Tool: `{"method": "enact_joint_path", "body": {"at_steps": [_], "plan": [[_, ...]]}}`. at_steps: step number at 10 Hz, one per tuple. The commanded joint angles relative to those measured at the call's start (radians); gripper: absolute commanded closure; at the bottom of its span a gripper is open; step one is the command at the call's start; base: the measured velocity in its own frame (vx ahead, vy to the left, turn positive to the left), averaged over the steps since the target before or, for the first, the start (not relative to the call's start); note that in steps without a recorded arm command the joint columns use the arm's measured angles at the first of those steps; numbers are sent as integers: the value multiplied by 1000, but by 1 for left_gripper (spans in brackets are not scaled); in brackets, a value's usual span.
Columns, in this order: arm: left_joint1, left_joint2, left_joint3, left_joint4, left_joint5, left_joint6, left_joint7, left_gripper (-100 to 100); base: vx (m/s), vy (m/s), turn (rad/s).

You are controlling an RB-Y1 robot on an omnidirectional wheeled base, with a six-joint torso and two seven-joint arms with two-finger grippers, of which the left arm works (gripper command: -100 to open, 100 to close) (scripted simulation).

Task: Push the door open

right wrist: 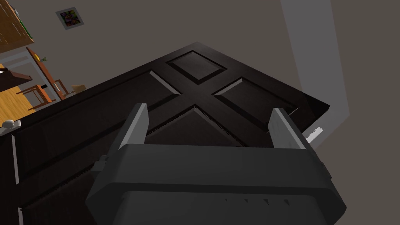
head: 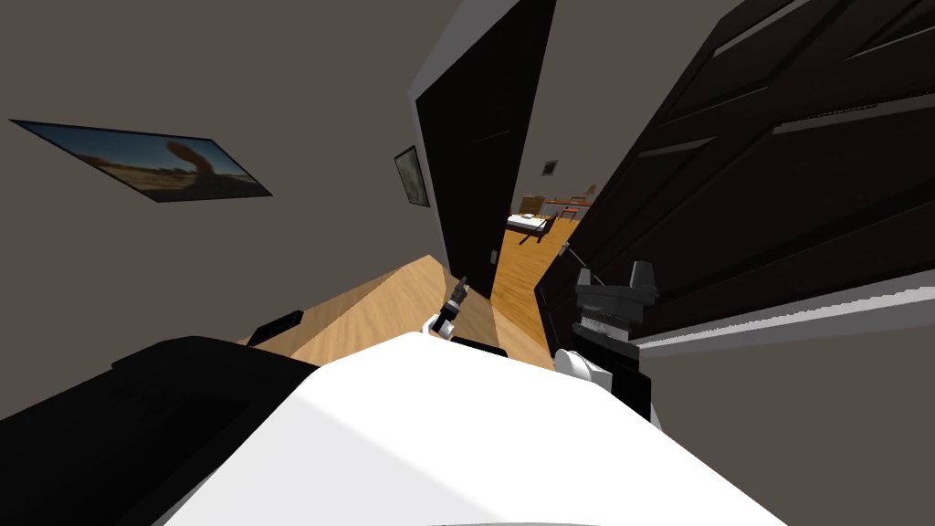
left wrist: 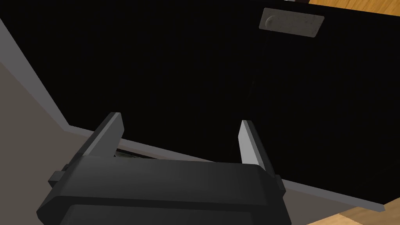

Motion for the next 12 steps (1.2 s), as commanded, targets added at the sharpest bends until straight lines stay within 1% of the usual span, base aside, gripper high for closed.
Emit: {"method": "enact_joint_path", "body": {"at_steps": [1,2,3,4,6,7,8,9,11,12], "plan": [[-16,-2,-7,35,-6,-6,1,-100,98,34,-19],[-34,-4,-16,77,-13,-15,3,-100,126,36,-23],[-43,-5,-20,98,-16,-19,4,-100,118,41,-30],[-61,-7,-28,139,-23,-28,5,-100,144,32,-31],[-78,-10,-36,179,-29,-37,7,-100,142,22,-15],[-95,-13,-44,217,-35,-45,8,-100,138,26,-26],[-103,-15,-48,236,-38,-49,9,-100,133,44,-19],[-119,-18,-55,273,-44,-57,11,-100,161,49,-27],[-133,-21,-62,306,-49,-64,12,-100,135,41,-15],[-147,-25,-68,338,-54,-71,13,-100,115,32,-18]]}}
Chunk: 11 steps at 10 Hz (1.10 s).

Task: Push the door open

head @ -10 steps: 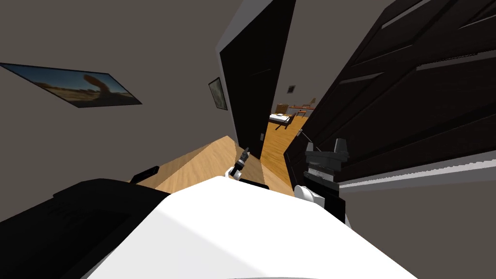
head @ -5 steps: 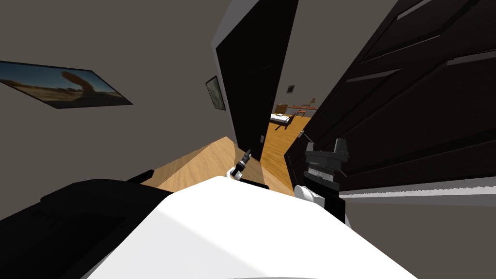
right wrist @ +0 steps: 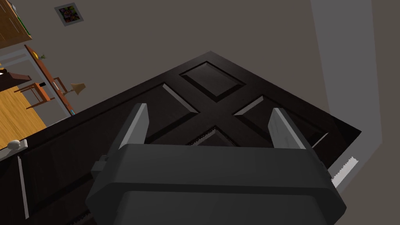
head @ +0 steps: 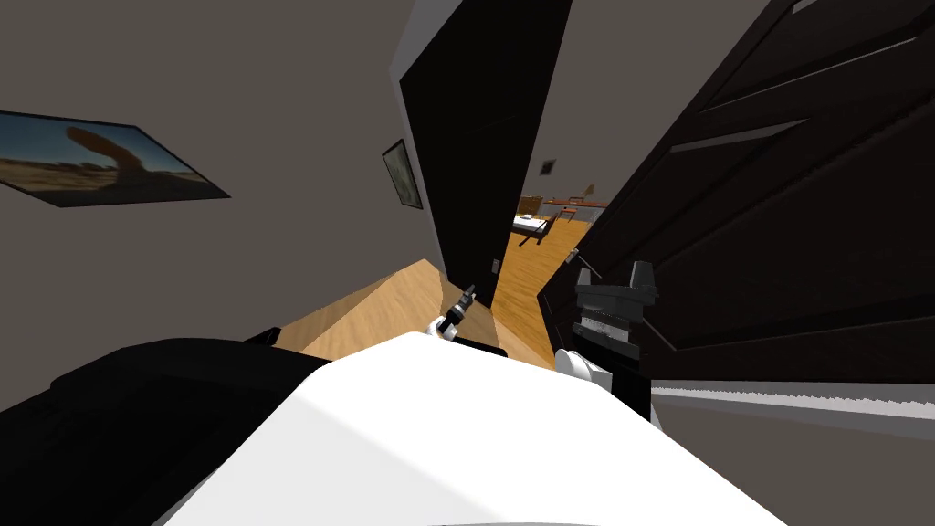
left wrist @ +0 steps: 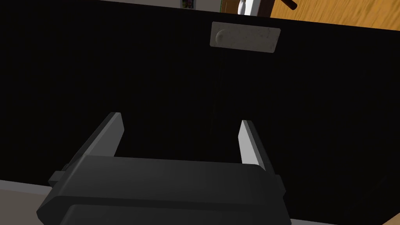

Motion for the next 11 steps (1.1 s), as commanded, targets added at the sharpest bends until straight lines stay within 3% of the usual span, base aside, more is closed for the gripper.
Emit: {"method": "enact_joint_path", "body": {"at_steps": [1,8,11], "plan": [[-15,-7,-7,35,-6,-7,-1,-100,128,27,-16],[-85,-33,-39,197,-32,-41,6,-100,161,32,-19],[-85,-27,-38,197,-31,-38,3,-100,115,4,-14]]}}
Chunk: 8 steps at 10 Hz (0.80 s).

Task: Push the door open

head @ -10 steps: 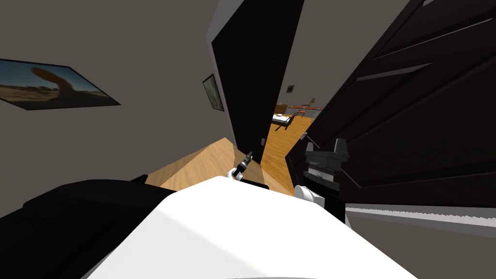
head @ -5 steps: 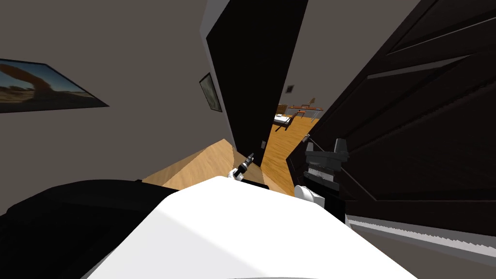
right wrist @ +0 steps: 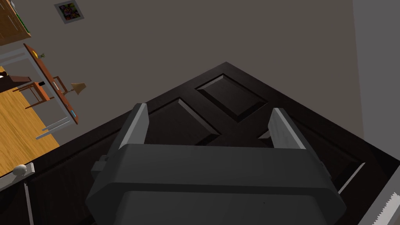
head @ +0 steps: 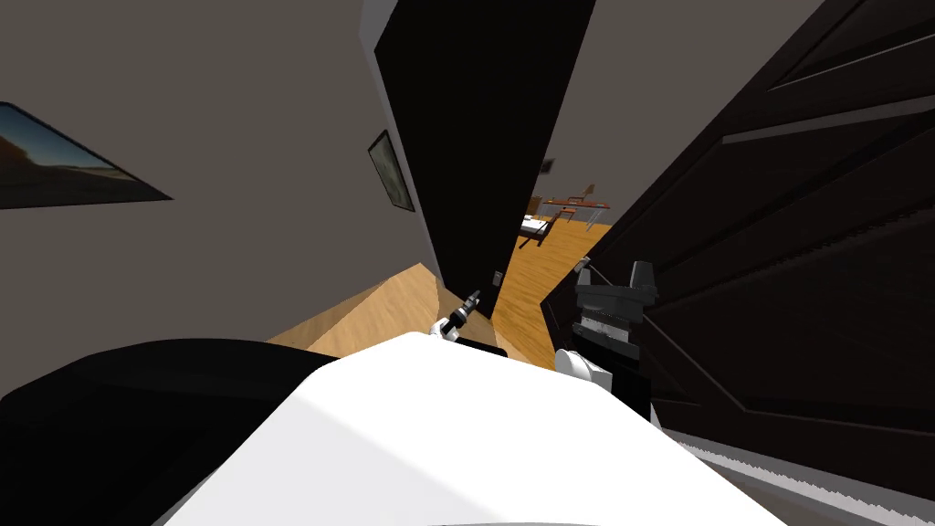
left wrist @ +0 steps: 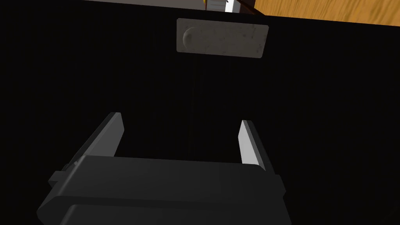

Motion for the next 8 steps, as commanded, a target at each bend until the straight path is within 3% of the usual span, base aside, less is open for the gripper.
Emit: {"method": "enact_joint_path", "body": {"at_steps": [1,5,8], "plan": [[-2,6,4,3,2,1,-3,-100,184,-64,-25],[-6,7,15,14,7,1,-13,-100,189,-105,-36],[-9,-5,24,23,11,1,-21,-100,188,-105,-34]]}}
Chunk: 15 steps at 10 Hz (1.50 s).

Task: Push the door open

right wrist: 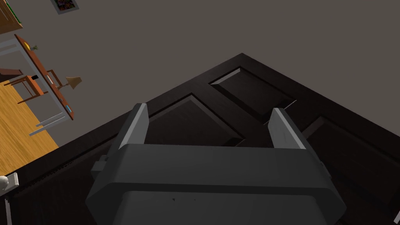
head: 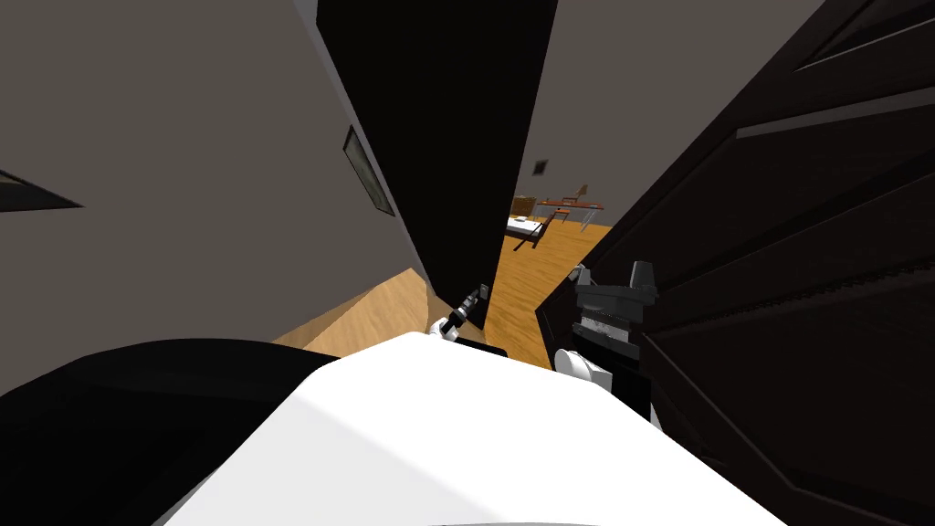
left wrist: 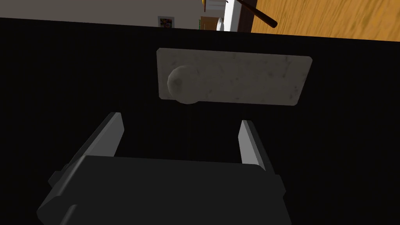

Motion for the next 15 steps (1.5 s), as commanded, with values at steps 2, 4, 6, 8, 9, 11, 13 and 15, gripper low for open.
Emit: {"method": "enact_joint_path", "body": {"at_steps": [2,4,6,8,9,11,13,15], "plan": [[-2,-14,7,6,3,0,-6,-100,182,-70,-29],[-2,-17,7,7,3,0,-6,-100,107,-59,-9],[-2,-17,7,7,3,0,-6,100,-20,9,-8],[-2,-17,7,7,3,0,-6,100,-12,8,-1],[-2,-17,7,7,3,0,-6,100,0,0,0],[-1,-12,13,9,15,2,-19,100,50,-23,13],[0,-6,23,10,35,2,-38,100,181,-83,35],[0,-2,34,10,55,1,-57,100,171,-93,39]]}}
